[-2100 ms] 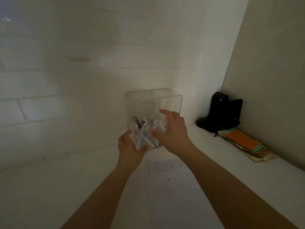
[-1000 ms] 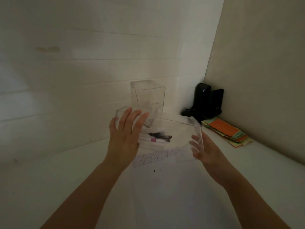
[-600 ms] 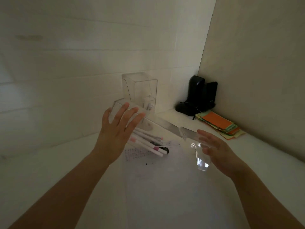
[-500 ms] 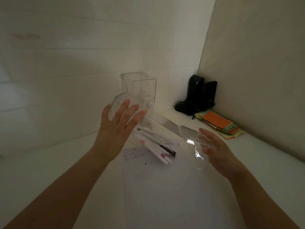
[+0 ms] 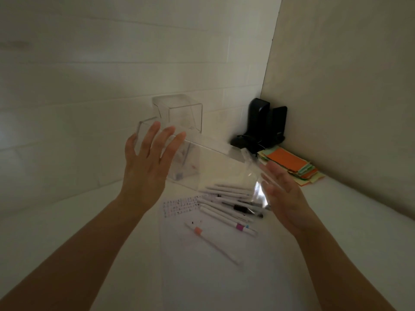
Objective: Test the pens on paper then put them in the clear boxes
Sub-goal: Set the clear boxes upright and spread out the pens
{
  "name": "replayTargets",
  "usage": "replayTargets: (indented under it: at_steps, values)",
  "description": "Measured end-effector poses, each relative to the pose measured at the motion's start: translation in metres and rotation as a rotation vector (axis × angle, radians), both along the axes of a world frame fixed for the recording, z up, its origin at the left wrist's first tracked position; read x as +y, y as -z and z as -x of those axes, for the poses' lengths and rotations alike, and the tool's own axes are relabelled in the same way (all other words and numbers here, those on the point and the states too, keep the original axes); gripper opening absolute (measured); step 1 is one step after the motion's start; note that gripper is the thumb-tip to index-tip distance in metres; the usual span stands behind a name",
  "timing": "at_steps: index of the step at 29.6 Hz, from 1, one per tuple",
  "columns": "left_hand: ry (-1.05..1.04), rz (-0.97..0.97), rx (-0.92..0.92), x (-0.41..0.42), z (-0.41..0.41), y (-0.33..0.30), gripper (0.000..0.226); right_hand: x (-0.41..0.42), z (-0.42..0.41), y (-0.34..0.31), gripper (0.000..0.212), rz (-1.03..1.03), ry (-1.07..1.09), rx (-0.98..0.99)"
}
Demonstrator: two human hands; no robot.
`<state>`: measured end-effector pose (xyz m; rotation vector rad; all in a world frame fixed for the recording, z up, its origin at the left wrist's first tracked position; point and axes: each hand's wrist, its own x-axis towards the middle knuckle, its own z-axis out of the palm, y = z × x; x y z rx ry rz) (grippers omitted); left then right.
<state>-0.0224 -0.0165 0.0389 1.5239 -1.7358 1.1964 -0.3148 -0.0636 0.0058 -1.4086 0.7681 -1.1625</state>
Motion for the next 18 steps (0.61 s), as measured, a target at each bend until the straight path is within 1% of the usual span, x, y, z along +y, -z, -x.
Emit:
replayTargets:
  at_steps: [1,3,4,5,7,9,10,12,13,16,18]
  values:
    - [-0.005,-0.019,0.056,0.000,0.001,0.004,0.064,0.001,-0.008,-0.002,0.058,0.022,0.015,0.013]
    - [0.013,-0.052,0.169,0.001,0.004,0.012,0.061,0.007,-0.028,-0.014,0.046,0.068,0.054,0.056]
    - [0.017,-0.059,0.227,0.002,0.006,0.015,0.066,0.011,-0.040,-0.021,0.045,0.091,0.084,0.083]
    - [0.034,-0.068,0.291,0.004,0.009,0.019,0.073,0.014,-0.051,-0.028,0.047,0.114,0.113,0.092]
    - [0.078,-0.061,0.453,0.010,0.015,0.024,0.086,0.021,-0.070,-0.043,0.055,0.145,0.148,0.022]
    - [0.095,-0.078,0.672,0.016,0.018,0.031,0.098,0.027,-0.088,-0.056,0.063,0.187,0.123,-0.053]
    - [0.106,-0.103,0.804,0.019,0.018,0.035,0.105,0.030,-0.097,-0.061,0.064,0.211,0.091,-0.043]
    - [0.141,-0.145,1.046,0.021,0.013,0.043,0.113,0.036,-0.117,-0.068,0.061,0.264,0.001,0.035]
    - [0.152,-0.161,1.129,0.022,0.009,0.047,0.114,0.037,-0.127,-0.068,0.062,0.295,-0.046,0.087]
    - [0.162,-0.205,1.277,0.020,-0.006,0.057,0.110,0.037,-0.157,-0.060,0.080,0.376,-0.137,0.232]
    - [0.174,-0.233,1.332,0.016,-0.018,0.063,0.106,0.032,-0.171,-0.050,0.084,0.368,-0.184,0.300]
